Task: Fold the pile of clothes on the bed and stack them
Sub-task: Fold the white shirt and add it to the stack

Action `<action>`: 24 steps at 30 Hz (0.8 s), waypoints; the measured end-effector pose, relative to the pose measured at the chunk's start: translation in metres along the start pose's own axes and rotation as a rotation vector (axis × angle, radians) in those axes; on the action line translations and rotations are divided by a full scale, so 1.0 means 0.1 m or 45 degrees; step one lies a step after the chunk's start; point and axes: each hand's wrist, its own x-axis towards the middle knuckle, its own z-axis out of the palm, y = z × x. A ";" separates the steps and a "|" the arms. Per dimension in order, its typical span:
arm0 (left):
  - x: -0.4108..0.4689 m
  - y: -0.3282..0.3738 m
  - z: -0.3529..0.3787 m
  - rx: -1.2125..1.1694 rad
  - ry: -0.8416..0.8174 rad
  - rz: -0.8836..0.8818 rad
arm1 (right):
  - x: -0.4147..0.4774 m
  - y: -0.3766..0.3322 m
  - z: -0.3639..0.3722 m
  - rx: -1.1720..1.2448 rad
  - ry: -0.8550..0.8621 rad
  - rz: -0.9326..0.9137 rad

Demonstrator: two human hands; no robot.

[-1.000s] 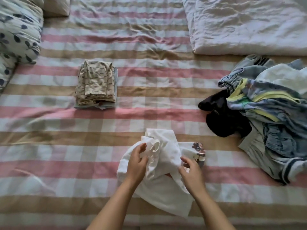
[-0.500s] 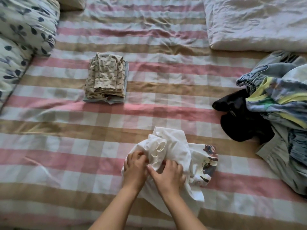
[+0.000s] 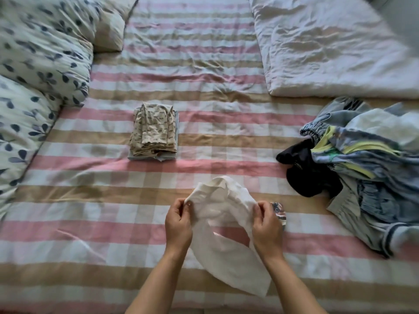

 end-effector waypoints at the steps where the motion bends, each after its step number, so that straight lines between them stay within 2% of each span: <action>1: -0.03 0.17 -0.05 -0.030 -0.011 0.005 | 0.01 -0.12 -0.14 -0.006 -0.009 -0.052; 4: -0.10 0.65 -0.20 -0.096 -0.020 0.081 | 0.04 -0.46 -0.55 -0.021 -0.110 -0.157; 8: -0.11 1.34 -0.45 -0.160 -0.049 0.176 | 0.09 -0.92 -1.15 -0.052 -0.442 -0.181; 10: -0.09 1.58 -0.57 -0.157 -0.074 0.242 | 0.09 -1.06 -1.38 -0.051 -0.501 -0.239; 15: -0.11 1.88 -0.78 -0.086 -0.136 0.309 | 0.04 -1.23 -1.61 0.061 -0.358 -0.246; 21: -0.18 1.74 -0.93 0.120 -0.183 0.280 | -0.08 -1.09 -1.54 0.252 -0.227 -0.048; 24: -0.26 1.65 -0.97 0.194 -0.166 0.285 | -0.19 -1.09 -1.52 0.274 -0.163 -0.060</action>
